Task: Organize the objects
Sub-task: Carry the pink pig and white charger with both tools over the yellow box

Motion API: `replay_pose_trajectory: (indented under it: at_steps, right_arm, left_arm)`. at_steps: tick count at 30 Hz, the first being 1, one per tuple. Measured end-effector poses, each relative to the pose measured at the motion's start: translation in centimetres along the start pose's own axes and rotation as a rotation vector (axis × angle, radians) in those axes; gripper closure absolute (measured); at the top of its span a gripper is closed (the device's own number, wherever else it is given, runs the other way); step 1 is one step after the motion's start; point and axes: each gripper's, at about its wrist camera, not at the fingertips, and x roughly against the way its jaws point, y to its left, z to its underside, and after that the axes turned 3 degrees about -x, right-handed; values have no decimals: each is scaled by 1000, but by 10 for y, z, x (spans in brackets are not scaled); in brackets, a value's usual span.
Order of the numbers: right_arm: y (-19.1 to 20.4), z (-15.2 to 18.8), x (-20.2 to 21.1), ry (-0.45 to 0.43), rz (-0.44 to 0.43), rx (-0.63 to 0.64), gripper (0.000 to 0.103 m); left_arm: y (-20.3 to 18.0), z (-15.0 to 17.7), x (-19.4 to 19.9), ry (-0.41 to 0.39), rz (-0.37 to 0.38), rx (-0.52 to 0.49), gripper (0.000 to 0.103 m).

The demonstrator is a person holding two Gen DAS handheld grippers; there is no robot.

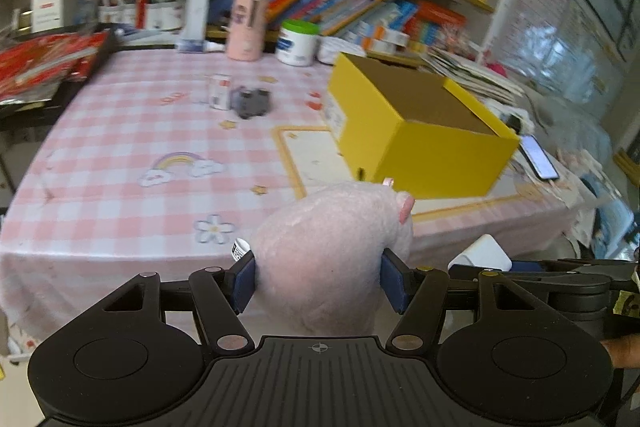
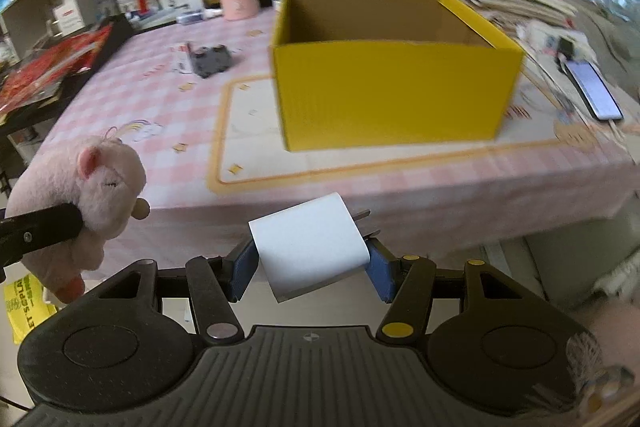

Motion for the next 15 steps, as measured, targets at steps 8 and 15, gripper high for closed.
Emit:
replay_pose_trajectory:
  at_steps: [8,15]
  right_arm:
    - [-41,4,7,-1,62,-80,48]
    - [-74,-1,8,-2,91,-136,48]
  left_arm:
    - [-38,-10,-23,22,76,-78,41]
    - [-65,-22,-39,22,107,-119,41]
